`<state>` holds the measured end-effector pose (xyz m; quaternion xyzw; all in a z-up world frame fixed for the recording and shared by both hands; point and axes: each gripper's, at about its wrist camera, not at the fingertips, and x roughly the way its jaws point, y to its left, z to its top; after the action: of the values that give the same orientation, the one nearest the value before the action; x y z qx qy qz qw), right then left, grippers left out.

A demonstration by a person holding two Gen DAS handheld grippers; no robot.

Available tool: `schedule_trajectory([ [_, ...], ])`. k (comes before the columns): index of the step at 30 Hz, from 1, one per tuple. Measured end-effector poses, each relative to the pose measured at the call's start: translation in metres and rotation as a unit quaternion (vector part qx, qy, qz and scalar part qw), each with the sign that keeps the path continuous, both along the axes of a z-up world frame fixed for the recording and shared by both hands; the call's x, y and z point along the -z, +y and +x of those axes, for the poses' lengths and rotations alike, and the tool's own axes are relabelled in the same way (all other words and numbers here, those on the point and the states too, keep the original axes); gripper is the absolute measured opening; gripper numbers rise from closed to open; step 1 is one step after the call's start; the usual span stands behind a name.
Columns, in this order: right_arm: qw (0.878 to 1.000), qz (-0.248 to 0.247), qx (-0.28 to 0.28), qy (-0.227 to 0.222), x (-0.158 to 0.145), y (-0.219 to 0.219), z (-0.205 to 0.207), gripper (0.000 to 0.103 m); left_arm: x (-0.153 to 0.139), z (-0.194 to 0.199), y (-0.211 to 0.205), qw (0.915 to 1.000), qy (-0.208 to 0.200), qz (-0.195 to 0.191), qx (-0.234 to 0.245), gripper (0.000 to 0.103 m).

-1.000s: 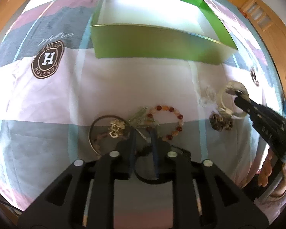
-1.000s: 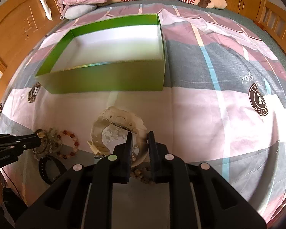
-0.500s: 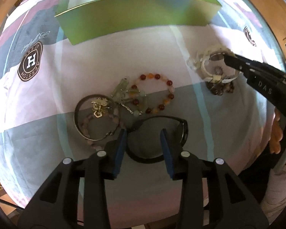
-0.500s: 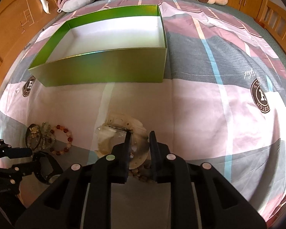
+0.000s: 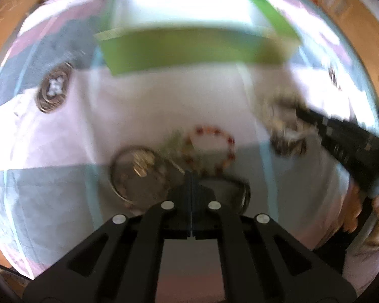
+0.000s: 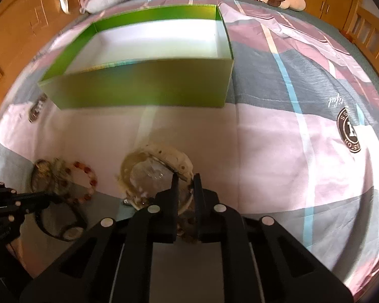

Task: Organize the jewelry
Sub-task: 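Lift the black-strap watch with the left tool while the right tool lifts the white watch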

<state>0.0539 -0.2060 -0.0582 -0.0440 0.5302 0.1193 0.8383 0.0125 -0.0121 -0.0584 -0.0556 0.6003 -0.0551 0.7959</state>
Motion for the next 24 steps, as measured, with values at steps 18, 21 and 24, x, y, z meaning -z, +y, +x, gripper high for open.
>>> schedule_trajectory([
  [18, 1.000, 0.013, 0.017, 0.003, -0.002, -0.007, 0.003, 0.011, -0.011, -0.003, 0.006, 0.9991, 0.004, -0.035, 0.022, 0.050],
  [21, 1.000, 0.012, 0.015, 0.003, -0.002, -0.006, 0.003, 0.011, -0.005, -0.005, -0.004, 0.9988, 0.014, -0.022, 0.042, 0.055],
  [24, 1.000, 0.011, 0.015, 0.004, -0.001, -0.007, 0.003, 0.011, 0.003, -0.006, -0.013, 0.9984, 0.023, -0.003, 0.051, 0.060],
])
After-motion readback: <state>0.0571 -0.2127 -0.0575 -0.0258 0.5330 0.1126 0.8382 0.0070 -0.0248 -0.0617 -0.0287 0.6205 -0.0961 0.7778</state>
